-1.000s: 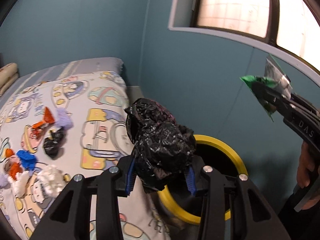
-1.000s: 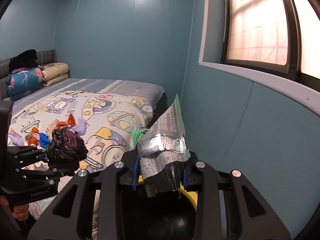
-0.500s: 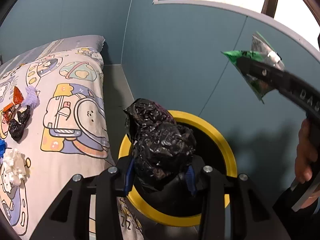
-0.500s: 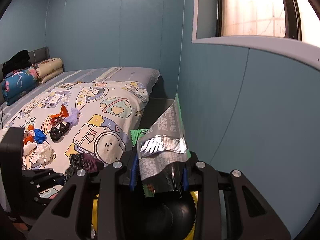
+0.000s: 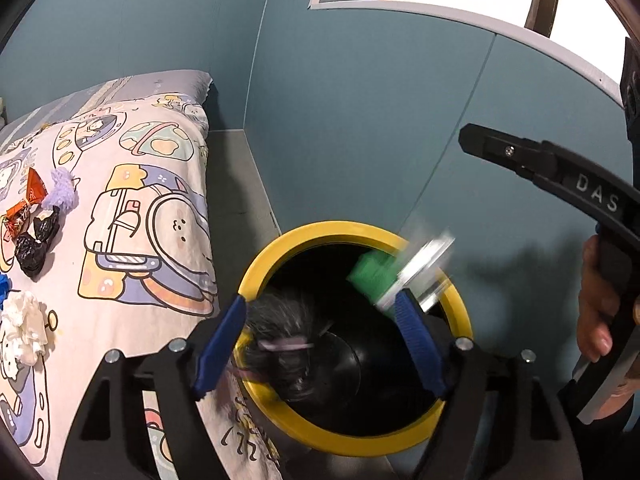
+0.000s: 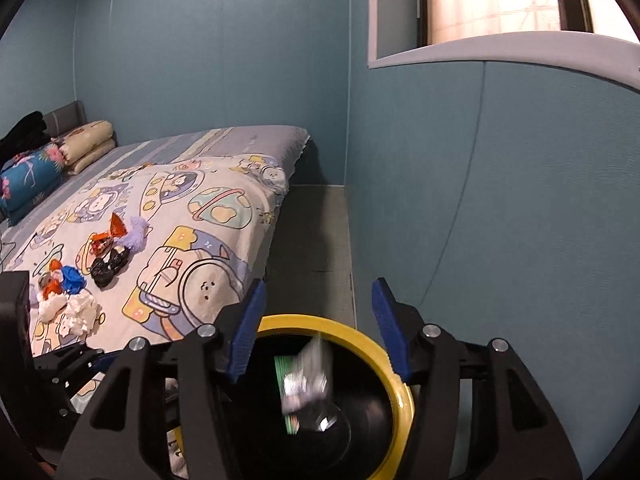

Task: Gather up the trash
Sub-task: 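Carry both items over the yellow bin and open both tools to drop them, then move both tools back over the bed toward the white tissues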

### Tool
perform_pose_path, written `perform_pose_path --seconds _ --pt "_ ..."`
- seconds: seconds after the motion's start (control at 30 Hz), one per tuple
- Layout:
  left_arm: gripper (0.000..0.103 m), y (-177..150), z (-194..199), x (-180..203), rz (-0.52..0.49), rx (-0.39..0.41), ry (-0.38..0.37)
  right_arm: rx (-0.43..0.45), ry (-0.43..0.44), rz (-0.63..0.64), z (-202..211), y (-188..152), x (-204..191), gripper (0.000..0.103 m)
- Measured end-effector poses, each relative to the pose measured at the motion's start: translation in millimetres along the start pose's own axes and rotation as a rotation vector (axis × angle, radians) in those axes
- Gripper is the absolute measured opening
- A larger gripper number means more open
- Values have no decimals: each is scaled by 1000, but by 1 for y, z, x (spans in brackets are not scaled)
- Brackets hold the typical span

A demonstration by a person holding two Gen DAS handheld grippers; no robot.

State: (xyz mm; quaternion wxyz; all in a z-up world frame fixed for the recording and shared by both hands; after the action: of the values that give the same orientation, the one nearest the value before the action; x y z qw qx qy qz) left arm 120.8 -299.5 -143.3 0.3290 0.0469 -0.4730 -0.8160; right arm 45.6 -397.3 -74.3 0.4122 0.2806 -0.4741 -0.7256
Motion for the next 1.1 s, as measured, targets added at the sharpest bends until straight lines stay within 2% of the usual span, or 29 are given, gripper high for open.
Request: perform_pose_path --seconds 0.33,0.53,0.8,1.1 --pt "79 7 11 -13 24 34 29 41 10 -27 10 6 2 54" --pt "79 20 32 -27 36 82 64 94 35 -18 23 13 -3 54" --pt "79 33 73 -61 70 154 147 121 78 13 31 18 -22 54" --pt "79 41 119 -105 78 208 301 150 123 62 38 28 -55 55"
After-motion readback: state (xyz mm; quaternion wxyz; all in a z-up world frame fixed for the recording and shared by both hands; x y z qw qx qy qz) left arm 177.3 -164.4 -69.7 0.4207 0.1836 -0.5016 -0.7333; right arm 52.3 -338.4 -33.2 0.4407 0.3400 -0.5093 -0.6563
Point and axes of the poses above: each gripper's, at about its wrist camera, not at the fingertips, and z roughly against the way its jaws point, x to its right, y to its top, the point moved 4 cm from there along -z, roughly the way its jaws point, and after that the axes turned 10 degrees about x, right-handed, at the moved point
